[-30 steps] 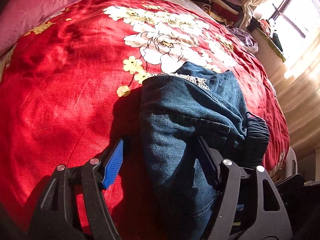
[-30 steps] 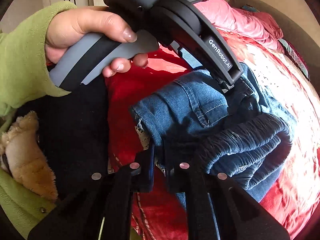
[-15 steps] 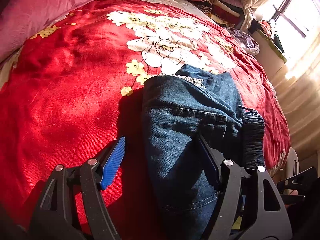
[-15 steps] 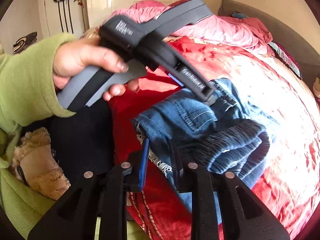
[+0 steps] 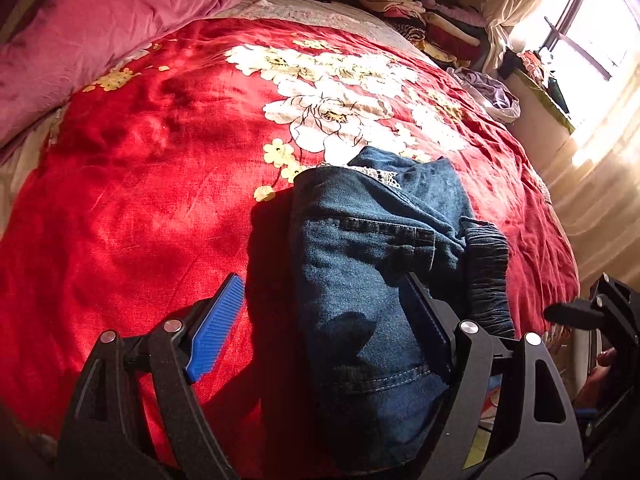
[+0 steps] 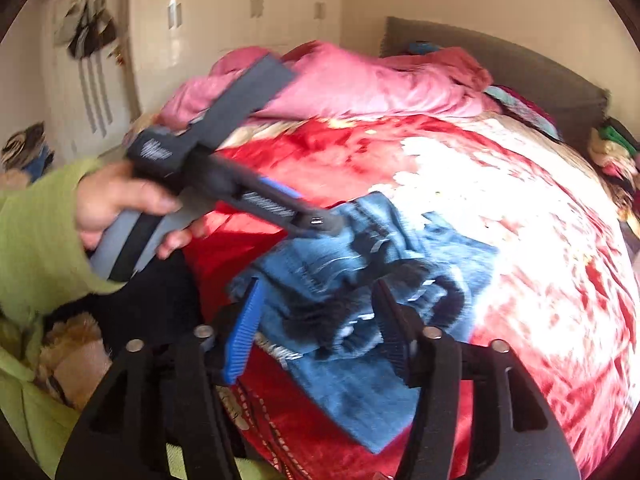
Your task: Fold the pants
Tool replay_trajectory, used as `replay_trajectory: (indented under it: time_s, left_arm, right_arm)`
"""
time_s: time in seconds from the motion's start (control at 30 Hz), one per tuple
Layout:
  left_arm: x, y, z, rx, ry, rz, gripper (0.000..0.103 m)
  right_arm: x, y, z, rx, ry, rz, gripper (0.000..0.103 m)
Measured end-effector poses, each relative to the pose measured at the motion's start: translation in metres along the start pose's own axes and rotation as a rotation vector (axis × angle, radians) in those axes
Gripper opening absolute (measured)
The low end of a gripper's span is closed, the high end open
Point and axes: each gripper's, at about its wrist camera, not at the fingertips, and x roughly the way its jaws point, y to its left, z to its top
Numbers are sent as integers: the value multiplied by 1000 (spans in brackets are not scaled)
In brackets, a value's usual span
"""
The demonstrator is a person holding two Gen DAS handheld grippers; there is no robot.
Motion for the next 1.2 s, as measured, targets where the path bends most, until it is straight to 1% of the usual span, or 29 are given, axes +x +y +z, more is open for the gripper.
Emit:
replay_trajectory:
  time_s: [0.07,0.17,0.3,0.37,0.5,0.6,0.7,0.83,0.97,1.0,1.03,1.07,1.1,1.17,1.2]
  left_arm:
    - [-4,1,-1,-6,-10,-4,77]
    - [-6,2,-6,-16,-13,-7,78]
    - [-5,6,-16,-44,-19,-35,78]
    - [-2,9,-21,-64,-18,-57,78]
    - [8,6,-26,-67,8,-91,78]
    - [16,2,-27,-59,22,-93,78]
    - [23,3,-26,-67,25,-93,78]
    - [29,1,-23,-56,24,-87,79]
    - [36,1,-19,-63,23,-90,79]
    - [38,0,-18,-62,25,-91,78]
    - [39,-1,-17,-62,28,-99,69]
    - [40,-3,-16,-61,34,-111,56]
    - [40,-6,-15,-54,41,-124,49]
    - [37,-14,-15,-23,36,-115,37]
    - [35,-17,-14,-16,35,-115,35]
  right_arm:
    - [-1,-12,1,51,-8,-27,63]
    - [3,-37,-4,156,3,-66,64]
    - [8,-72,-13,320,23,-61,64]
    - [15,-88,-19,394,46,-56,64]
    - [30,-109,-34,489,106,-56,64]
    - [46,-115,-45,533,128,-31,64]
    - [59,-119,-50,547,145,-19,64]
    - [74,-125,-51,573,146,21,64]
    - [85,-130,-52,581,142,43,63]
    - [87,-129,-51,576,140,44,58]
    - [86,-127,-49,558,130,49,49]
    - [86,-124,-47,535,123,57,43]
    - [86,-121,-45,516,120,76,32]
    - [84,-114,-40,475,115,53,28]
    - [81,-111,-37,455,105,43,26]
